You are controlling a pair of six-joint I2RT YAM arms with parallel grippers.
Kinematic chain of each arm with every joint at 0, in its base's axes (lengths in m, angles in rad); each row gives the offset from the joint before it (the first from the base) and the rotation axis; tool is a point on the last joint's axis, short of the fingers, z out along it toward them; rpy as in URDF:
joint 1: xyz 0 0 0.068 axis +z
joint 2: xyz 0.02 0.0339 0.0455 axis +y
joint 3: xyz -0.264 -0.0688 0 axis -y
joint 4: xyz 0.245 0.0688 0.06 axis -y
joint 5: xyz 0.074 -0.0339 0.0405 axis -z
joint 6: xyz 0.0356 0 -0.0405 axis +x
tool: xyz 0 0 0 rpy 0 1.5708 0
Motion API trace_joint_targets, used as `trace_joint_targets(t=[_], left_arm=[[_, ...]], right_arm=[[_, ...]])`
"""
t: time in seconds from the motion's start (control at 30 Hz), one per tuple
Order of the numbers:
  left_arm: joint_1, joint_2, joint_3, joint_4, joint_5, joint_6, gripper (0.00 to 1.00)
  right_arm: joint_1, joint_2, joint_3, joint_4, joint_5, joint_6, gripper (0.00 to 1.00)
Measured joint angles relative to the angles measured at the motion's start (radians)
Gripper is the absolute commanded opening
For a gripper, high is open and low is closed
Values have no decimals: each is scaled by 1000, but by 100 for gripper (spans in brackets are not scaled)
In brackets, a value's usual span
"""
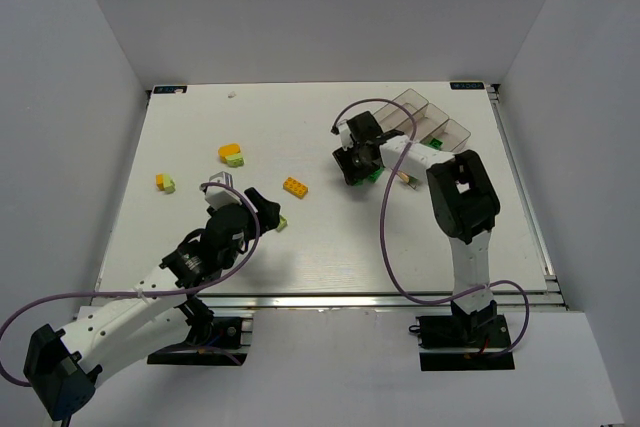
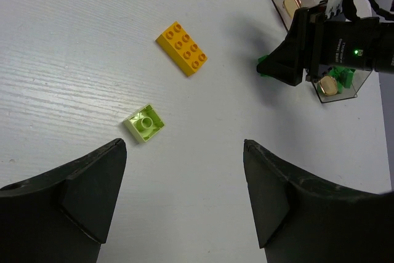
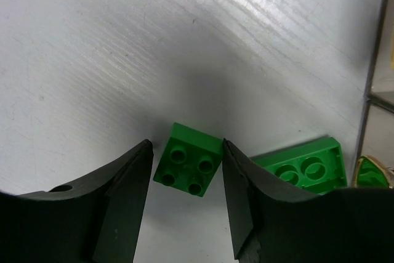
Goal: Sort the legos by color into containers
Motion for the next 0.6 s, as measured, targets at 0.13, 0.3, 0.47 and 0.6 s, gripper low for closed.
trace_joint_targets(t=[0.13,0.3,0.47,0.6], left_arm=[[0,-1,0,0,-2,-1,86],[0,-1,0,0,-2,-3,86],[0,-1,0,0,-2,-4,86],[0,-1,0,1,-2,-6,86]], right_arm=[[5,1,-12,7,11,-7,49],[8,-2,-21,26,14,-19,32],[10,-27,-61,56,8,-48,12],[10,-79,-113,50,-38,-96,0]])
